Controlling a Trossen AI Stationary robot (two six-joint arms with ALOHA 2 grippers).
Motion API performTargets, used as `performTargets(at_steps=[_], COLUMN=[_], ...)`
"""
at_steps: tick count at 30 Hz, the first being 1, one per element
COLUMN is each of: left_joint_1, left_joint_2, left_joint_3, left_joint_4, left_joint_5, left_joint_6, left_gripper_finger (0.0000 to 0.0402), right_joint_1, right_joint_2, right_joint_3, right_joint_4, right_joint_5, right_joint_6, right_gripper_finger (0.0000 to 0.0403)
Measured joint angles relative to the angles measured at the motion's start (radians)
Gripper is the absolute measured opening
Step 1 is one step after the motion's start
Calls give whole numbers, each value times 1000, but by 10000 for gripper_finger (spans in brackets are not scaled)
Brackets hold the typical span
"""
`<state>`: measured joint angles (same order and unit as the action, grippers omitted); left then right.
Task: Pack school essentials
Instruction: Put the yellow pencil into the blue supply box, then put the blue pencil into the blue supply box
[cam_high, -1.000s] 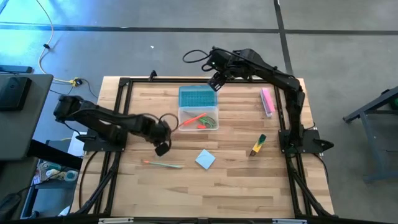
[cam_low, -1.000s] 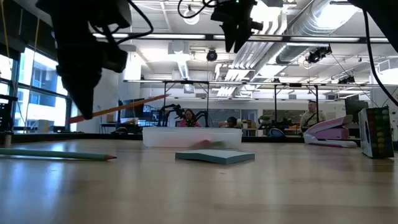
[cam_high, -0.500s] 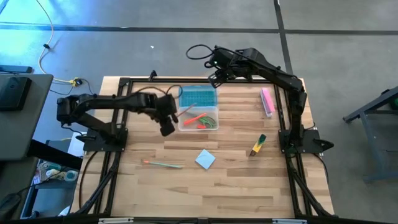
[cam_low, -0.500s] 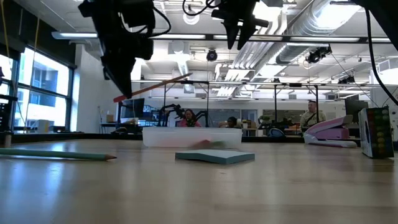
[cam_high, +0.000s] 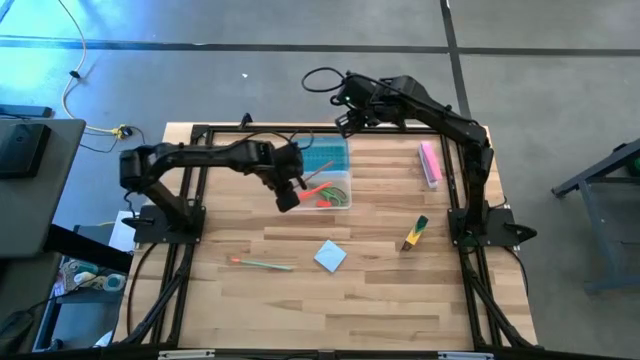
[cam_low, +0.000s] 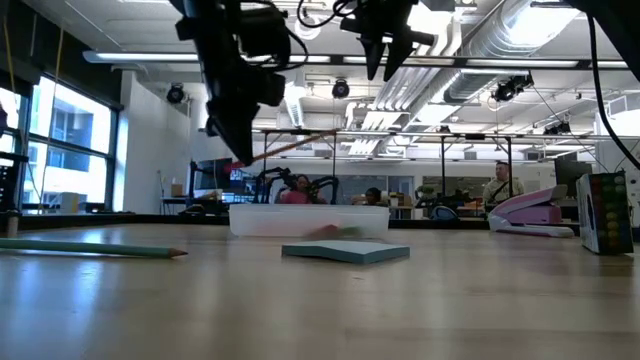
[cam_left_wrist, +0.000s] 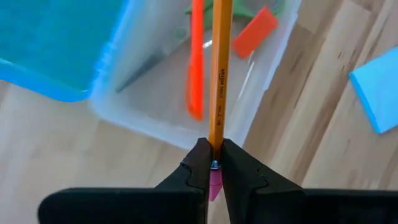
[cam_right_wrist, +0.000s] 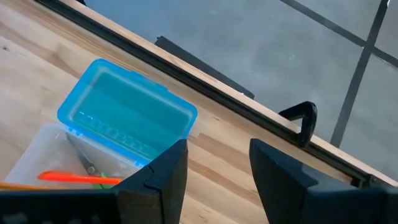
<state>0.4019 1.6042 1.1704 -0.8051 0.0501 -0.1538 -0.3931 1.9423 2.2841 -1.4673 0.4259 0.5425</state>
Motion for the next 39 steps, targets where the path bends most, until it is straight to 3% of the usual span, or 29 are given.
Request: performTargets(at_steps=[16, 23, 39], left_joint_1=[0, -6, 4], left_joint_2=[211, 224, 213], left_joint_3=[96, 96, 96], left_joint_4=[54, 36, 2], left_joint_5=[89, 88, 95], left_joint_6=[-80, -101, -105], left_gripper_finger=[17, 22, 85], right_joint_1=[0, 0, 0], right_joint_2=[0, 0, 0], right_joint_3=[0, 0, 0], right_joint_4=[0, 2, 4], right_joint_5=[0, -1, -10], right_joint_6=[-88, -136, -210], right_gripper_finger=[162, 162, 162])
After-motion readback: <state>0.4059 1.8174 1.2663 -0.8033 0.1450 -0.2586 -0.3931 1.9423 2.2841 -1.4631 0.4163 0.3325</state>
